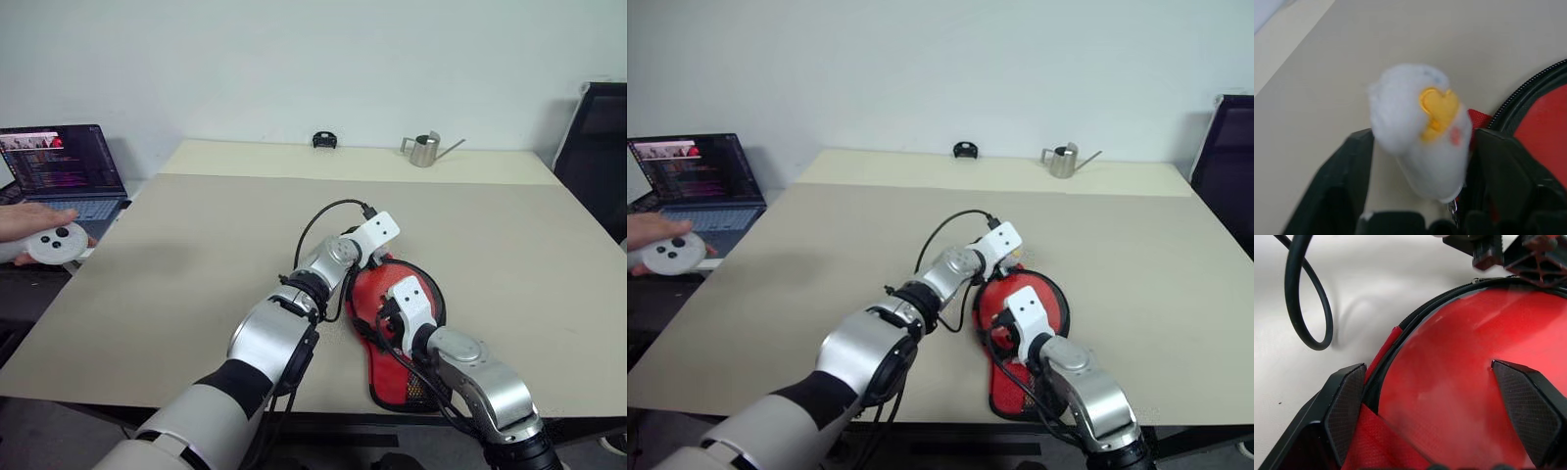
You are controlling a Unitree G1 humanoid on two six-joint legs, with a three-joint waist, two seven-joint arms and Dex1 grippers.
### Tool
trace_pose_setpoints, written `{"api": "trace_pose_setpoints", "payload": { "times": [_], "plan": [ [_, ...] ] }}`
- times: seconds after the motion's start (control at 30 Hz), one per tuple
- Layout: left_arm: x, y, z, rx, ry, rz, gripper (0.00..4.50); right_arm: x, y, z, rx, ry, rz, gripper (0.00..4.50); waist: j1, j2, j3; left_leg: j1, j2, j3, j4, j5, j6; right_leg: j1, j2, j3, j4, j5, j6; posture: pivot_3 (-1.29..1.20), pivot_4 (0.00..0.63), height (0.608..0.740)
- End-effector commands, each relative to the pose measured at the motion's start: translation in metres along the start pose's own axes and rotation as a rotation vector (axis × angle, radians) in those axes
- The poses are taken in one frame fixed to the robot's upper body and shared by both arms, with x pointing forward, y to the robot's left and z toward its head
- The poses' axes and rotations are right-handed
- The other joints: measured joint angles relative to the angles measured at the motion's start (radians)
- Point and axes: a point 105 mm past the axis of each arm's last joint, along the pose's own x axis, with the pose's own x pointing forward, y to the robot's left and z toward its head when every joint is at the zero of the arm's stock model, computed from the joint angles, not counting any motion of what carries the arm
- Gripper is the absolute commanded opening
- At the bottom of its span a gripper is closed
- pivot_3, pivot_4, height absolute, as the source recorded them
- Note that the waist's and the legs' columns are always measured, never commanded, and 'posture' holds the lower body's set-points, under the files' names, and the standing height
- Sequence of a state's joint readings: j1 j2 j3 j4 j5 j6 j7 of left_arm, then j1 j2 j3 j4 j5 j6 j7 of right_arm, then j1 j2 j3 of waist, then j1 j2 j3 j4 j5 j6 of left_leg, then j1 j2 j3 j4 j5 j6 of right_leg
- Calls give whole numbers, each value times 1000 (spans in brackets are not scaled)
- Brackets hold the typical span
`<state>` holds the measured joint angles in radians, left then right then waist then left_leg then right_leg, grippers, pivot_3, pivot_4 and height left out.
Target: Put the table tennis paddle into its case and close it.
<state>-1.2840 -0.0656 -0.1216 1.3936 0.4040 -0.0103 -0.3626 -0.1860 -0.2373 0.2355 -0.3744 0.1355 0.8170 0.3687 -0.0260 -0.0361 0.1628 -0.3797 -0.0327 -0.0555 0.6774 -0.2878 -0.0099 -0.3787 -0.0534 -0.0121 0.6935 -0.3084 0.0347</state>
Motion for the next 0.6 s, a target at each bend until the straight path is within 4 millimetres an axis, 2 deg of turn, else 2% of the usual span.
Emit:
{"api": "trace_pose_setpoints", "payload": {
  "times": [0.03, 0.1, 0.23, 0.43, 0.6],
  "plan": [
    [2, -9, -4, -35, 0, -32, 4454, 2, 12, -46, 90, 187, 36, 4500, 0, 0, -2, 0, 0, 0, 0, 0, 0, 0, 0, 0, 0, 0, 0, 0, 150, 740],
    [1, -10, -1, -62, -16, -51, 4454, 3, 12, -45, 90, 183, 33, 4500, 0, 0, -4, 1, 0, 0, 0, 0, 0, 1, 0, 0, 0, 0, 0, 0, 150, 740],
    [-2, 0, 8, -101, -60, -45, 4454, 8, 8, -39, 85, 165, 27, 4500, -3, 0, -4, 1, 0, 0, 0, 0, 0, 1, 0, 0, 0, 0, 0, 0, 150, 740],
    [-16, 38, 30, -186, -181, 19, 4454, 10, -8, -26, 84, 126, 1, 4500, -6, 1, -3, 1, 0, 0, 0, 0, 0, 0, 0, 0, 1, 0, 0, 0, 150, 740],
    [-35, 73, 33, -153, -253, 63, 4454, 4, -23, -21, 83, 110, -14, 4500, -3, 1, -3, 1, -1, 0, 0, 0, 0, 0, 0, 0, 1, 0, 0, 0, 150, 740]
  ]
}}
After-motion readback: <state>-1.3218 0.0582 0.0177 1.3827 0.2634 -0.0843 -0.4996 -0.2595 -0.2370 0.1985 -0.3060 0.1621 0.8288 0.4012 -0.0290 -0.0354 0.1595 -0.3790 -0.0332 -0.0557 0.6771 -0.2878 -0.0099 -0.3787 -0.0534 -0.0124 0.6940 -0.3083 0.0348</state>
